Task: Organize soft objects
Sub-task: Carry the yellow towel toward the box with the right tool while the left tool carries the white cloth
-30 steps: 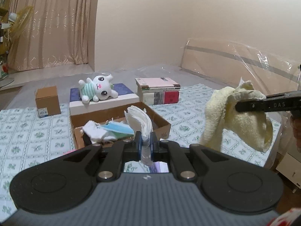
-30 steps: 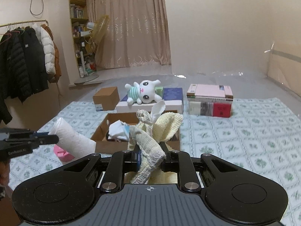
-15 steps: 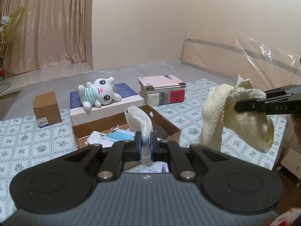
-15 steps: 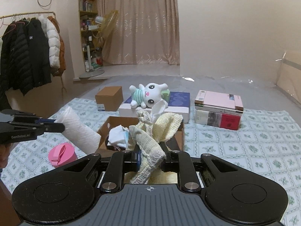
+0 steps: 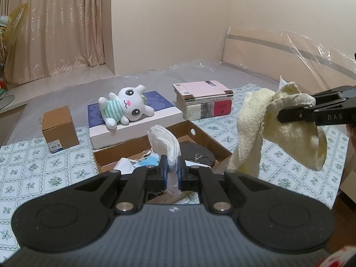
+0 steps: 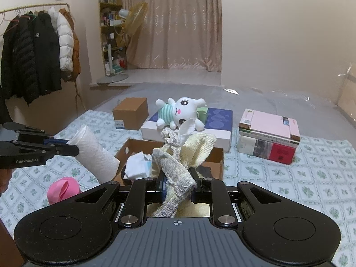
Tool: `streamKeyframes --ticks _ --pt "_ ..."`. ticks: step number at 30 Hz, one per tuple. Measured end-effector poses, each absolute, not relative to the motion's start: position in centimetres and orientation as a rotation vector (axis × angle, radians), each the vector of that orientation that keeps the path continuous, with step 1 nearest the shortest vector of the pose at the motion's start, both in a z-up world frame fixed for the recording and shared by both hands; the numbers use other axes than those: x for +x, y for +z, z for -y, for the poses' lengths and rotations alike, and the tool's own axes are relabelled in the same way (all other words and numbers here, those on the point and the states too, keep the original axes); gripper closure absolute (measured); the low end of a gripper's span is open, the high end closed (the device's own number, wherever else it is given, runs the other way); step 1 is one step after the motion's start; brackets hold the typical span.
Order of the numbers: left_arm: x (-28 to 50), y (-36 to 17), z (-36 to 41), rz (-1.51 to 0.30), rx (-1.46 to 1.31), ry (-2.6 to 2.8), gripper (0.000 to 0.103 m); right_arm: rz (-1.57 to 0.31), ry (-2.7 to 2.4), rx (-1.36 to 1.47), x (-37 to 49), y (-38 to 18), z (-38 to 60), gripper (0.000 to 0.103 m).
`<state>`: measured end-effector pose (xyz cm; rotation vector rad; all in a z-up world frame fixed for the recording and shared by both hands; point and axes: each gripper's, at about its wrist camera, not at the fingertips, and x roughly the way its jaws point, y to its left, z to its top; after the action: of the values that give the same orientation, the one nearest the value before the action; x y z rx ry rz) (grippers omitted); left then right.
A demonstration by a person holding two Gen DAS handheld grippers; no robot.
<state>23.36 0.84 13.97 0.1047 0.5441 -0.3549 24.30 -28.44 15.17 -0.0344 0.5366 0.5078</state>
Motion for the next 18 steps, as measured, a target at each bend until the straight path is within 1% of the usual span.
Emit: streamKeyframes --ticks 12,18 --pt "28.6 15.4 -3.1 -0.571 0.13 -0.336 0.096 -0.543 0.496 -0.123 29.5 15.5 27.5 0.084" --pt "32.1 15.0 -3.8 -0.602 0.164 -0.318 0.096 -0.554 0.48 -0.167 33.3 14.9 26.6 0.084"
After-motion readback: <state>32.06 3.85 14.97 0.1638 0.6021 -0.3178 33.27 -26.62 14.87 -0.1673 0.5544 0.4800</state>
